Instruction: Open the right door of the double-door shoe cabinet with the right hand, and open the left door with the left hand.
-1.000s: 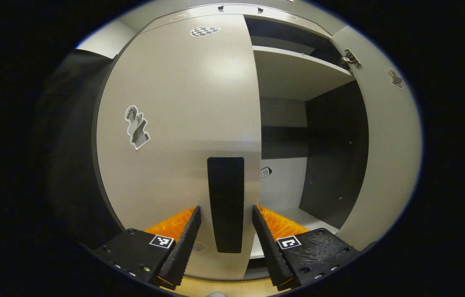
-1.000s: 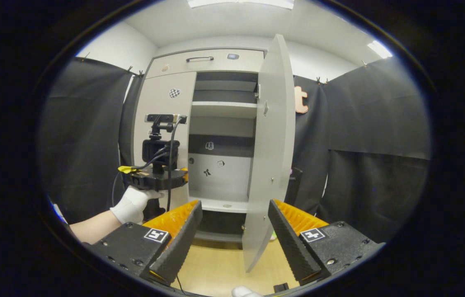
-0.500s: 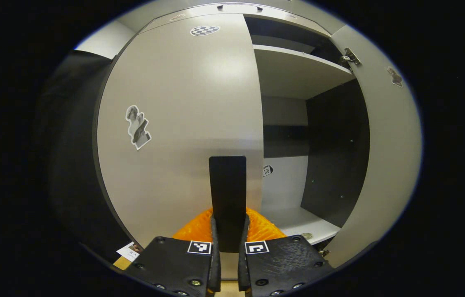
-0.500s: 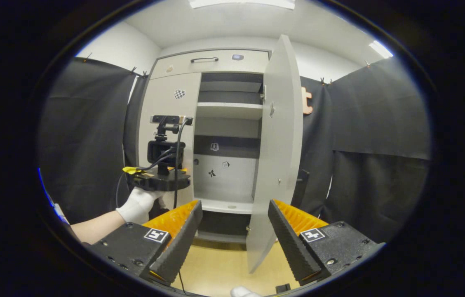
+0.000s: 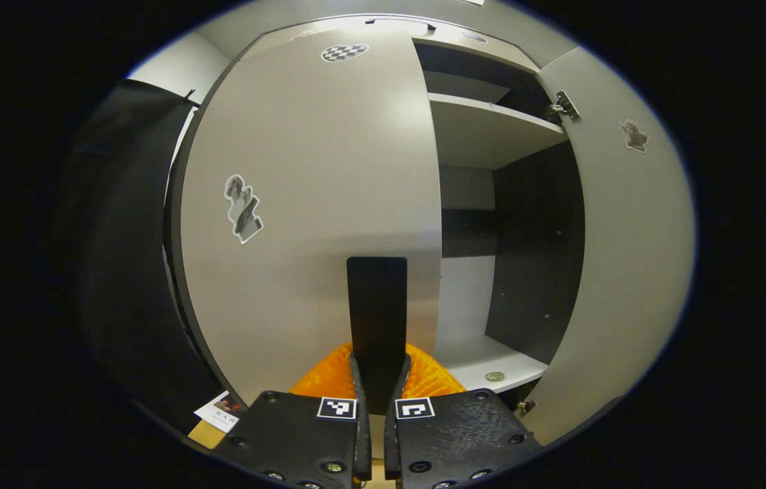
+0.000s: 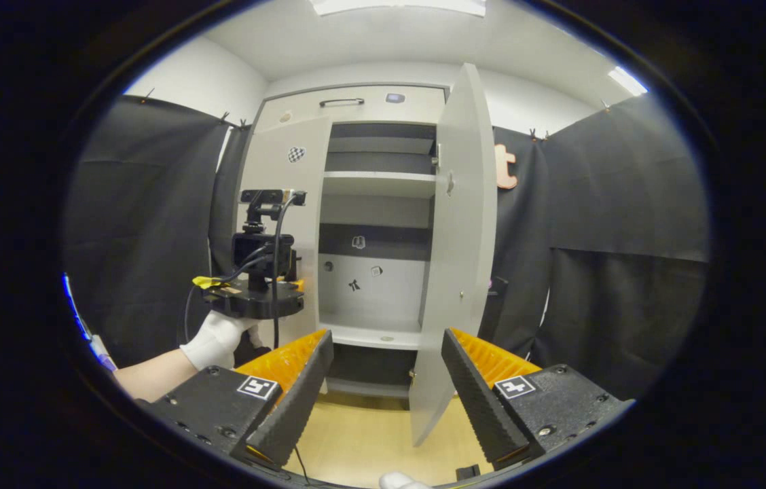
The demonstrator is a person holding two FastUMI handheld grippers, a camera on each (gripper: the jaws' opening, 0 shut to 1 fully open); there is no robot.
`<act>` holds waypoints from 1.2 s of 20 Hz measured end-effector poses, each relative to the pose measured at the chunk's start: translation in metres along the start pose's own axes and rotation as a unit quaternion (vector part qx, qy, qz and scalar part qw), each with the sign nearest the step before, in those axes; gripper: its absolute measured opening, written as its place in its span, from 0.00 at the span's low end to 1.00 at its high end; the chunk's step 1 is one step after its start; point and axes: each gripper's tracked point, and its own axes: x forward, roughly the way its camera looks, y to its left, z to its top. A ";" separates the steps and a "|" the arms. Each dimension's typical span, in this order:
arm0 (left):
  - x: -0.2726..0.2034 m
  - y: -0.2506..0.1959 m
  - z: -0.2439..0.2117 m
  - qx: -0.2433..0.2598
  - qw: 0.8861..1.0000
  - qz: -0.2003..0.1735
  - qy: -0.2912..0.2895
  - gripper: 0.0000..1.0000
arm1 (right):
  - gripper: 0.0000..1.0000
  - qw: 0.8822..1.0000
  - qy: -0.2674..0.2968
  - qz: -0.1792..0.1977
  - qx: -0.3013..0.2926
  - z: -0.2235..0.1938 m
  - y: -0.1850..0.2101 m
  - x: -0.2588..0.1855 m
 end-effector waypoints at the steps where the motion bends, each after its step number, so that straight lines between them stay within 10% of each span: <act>1: -0.006 0.002 0.001 0.003 1.000 -0.002 -0.002 0.07 | 0.99 1.000 -0.001 0.004 0.000 -0.001 0.003 -0.003; 24: -0.130 0.112 -0.016 -0.005 1.000 0.029 -0.007 0.00 | 1.00 0.998 -0.011 0.057 0.002 -0.007 0.084 -0.048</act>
